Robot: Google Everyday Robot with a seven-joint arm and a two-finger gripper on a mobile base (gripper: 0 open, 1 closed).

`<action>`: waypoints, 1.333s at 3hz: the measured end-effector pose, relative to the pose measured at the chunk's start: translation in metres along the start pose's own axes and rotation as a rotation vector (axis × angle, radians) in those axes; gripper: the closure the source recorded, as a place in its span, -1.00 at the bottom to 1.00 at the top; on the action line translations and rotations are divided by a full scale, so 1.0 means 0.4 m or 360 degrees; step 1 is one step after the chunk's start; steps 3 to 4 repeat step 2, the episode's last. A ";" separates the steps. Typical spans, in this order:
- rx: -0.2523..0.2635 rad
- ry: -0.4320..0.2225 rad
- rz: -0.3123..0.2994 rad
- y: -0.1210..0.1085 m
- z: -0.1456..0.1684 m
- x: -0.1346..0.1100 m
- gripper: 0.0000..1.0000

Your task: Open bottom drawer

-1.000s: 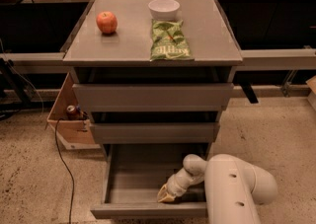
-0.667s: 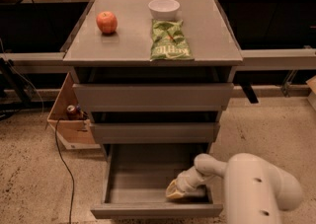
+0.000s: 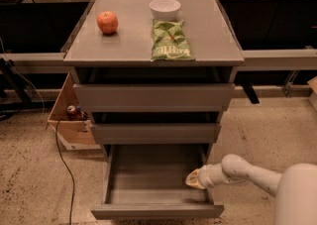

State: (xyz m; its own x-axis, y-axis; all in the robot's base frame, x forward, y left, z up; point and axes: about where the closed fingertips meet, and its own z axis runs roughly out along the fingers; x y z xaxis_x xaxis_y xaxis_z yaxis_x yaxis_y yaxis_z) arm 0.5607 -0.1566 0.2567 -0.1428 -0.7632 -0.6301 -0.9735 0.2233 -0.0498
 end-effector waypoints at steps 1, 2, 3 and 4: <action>0.0196 -0.0004 -0.0014 -0.055 -0.139 -0.012 1.00; 0.0209 -0.0002 -0.0013 -0.060 -0.151 -0.010 1.00; 0.0209 -0.0002 -0.0013 -0.060 -0.151 -0.010 1.00; 0.0209 -0.0002 -0.0013 -0.060 -0.151 -0.010 1.00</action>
Offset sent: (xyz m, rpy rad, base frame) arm 0.0105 -0.0301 0.0405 -0.0143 -0.0865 -0.0608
